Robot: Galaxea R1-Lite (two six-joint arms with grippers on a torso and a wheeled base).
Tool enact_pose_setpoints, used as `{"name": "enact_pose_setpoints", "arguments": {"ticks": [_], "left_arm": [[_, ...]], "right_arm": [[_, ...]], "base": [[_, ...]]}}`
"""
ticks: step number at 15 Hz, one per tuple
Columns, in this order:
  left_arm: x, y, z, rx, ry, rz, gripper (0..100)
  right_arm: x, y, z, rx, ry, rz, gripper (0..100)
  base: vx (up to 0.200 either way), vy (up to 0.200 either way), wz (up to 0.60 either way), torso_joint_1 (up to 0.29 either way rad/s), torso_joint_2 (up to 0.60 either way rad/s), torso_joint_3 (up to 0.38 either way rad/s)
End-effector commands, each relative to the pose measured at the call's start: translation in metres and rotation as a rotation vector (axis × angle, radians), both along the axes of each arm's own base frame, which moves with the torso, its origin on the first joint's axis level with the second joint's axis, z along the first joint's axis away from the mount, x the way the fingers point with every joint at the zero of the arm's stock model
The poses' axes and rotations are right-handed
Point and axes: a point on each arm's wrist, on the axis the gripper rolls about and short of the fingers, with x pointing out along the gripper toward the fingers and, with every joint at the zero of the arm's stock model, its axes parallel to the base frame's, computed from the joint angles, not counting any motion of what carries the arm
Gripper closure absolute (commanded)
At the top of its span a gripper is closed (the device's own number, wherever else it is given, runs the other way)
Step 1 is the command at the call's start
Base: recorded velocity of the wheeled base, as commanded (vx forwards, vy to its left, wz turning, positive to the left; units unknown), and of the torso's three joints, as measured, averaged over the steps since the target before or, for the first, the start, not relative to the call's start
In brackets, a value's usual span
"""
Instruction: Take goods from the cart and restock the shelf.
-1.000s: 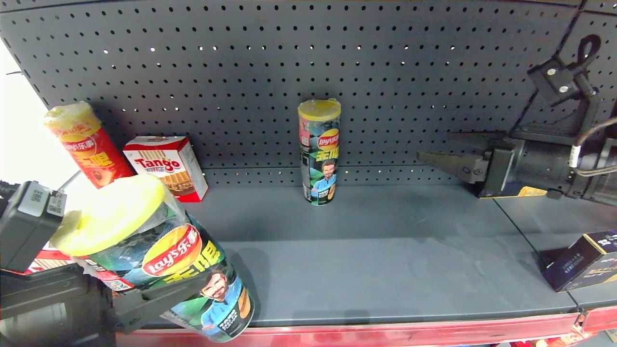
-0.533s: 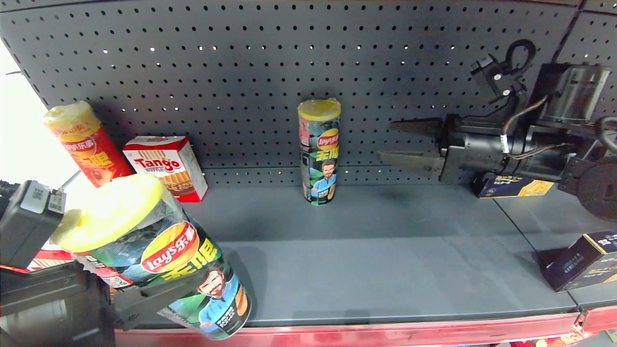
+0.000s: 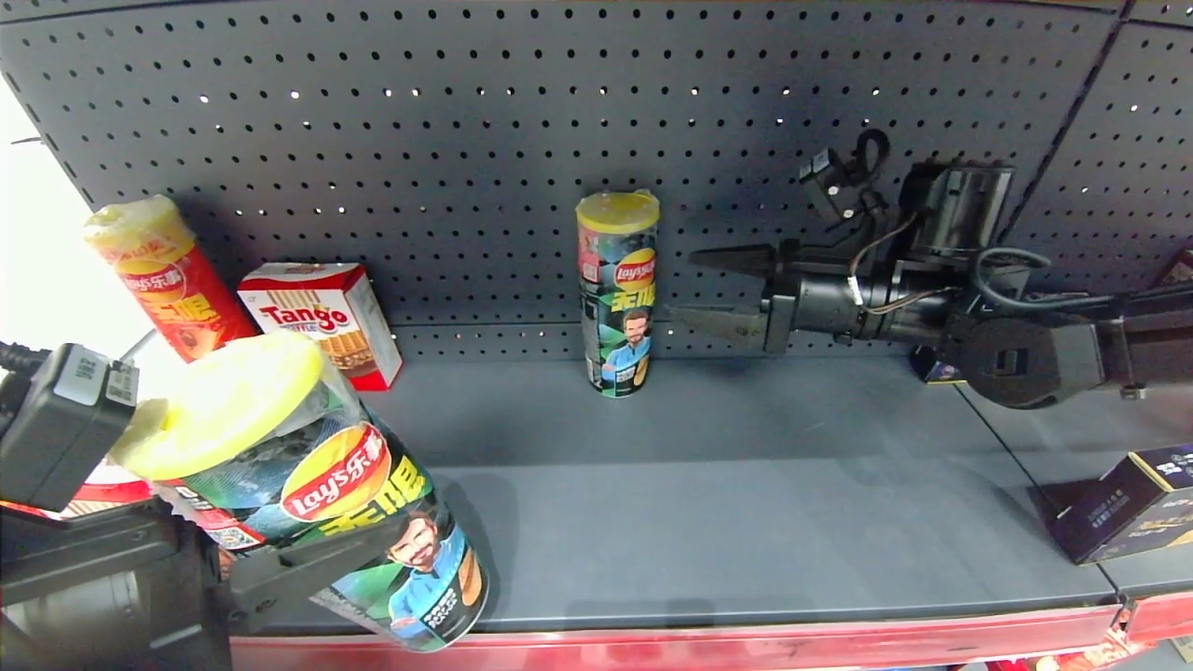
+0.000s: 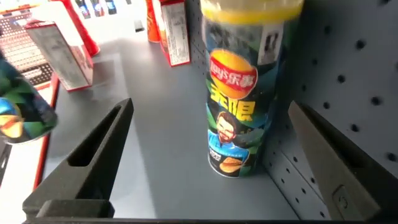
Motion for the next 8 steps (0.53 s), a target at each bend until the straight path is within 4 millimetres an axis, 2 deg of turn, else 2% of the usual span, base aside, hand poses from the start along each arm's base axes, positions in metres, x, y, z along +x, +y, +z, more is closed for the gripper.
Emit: {"name": "enact_pose_setpoints", "arguments": {"ticks": [1, 8], "left_arm": [[0.001, 0.000, -0.002, 0.003, 0.007, 0.000, 100], [0.003, -0.001, -0.003, 0.007, 0.017, 0.003, 100]], "right_arm": [[0.014, 0.008, -0.014, -0.011, 0.023, 0.005, 0], [0.044, 0.023, -0.039, -0.024, 0.026, 0.007, 0]], "base": [[0.000, 0.000, 0.00, 0.000, 0.00, 0.000], [0.000, 0.000, 0.00, 0.000, 0.00, 0.000]]}}
